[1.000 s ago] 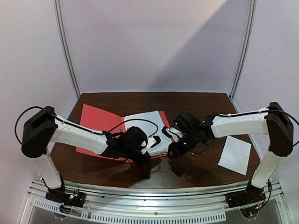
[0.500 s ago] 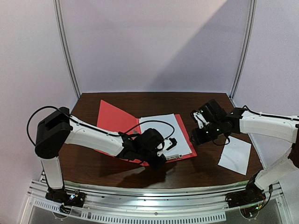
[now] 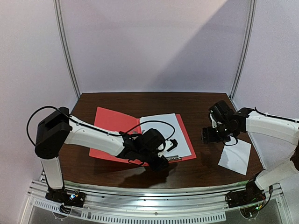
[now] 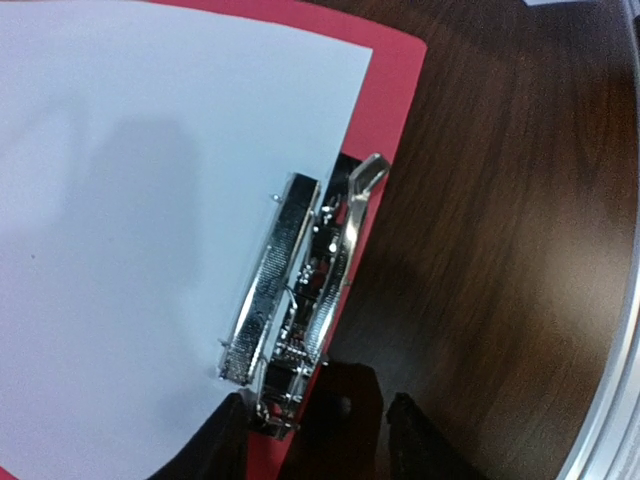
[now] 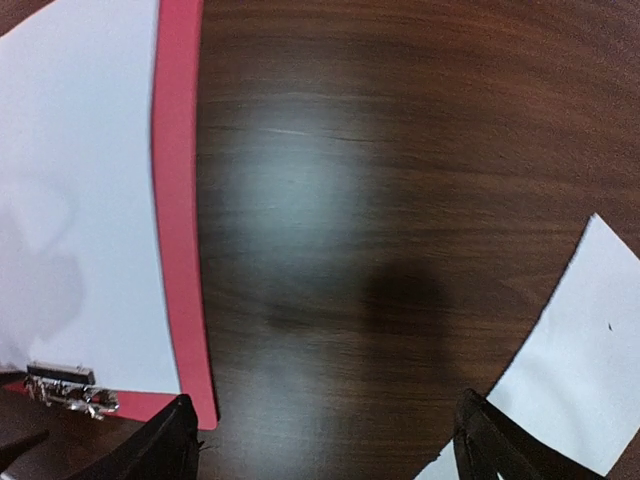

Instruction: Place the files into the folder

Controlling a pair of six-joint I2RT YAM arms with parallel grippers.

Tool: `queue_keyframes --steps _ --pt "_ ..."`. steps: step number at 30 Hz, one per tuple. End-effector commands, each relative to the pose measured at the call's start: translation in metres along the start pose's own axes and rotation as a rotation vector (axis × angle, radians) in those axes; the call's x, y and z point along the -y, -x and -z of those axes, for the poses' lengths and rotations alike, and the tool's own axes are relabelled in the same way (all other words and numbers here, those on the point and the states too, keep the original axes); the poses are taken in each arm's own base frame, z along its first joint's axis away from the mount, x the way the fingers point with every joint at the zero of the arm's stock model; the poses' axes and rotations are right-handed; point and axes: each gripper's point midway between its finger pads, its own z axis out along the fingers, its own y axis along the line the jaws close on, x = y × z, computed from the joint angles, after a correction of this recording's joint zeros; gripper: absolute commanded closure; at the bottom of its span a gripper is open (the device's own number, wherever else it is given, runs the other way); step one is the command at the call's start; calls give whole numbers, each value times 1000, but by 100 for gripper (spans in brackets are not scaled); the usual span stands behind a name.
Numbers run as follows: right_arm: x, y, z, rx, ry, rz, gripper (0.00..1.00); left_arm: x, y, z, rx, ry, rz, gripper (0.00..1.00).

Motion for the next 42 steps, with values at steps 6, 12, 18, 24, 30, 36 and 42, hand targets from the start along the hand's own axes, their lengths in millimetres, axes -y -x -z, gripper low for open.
queue_keyframes --steps 6,12,18,24,30,36,42 --pt "92 -37 1 -119 -261 -244 1 7 14 22 17 -5 -2 35" --pt "111 -76 -9 -262 -337 -288 1 6 30 41 72 -3 -1 26" --pt "118 -95 -21 -331 -371 -295 1 0 36 53 107 24 0 25" --pt "120 -121 -35 -369 -323 -362 17 -3 30 57 113 24 7 26" --pt "122 -149 -40 -415 -313 -390 51 -7 26 57 103 30 6 27" --pt "116 -171 -44 -441 -258 -427 85 -12 23 56 89 40 11 27" --pt "115 -159 -41 -412 -253 -418 100 -13 23 58 91 48 25 28"
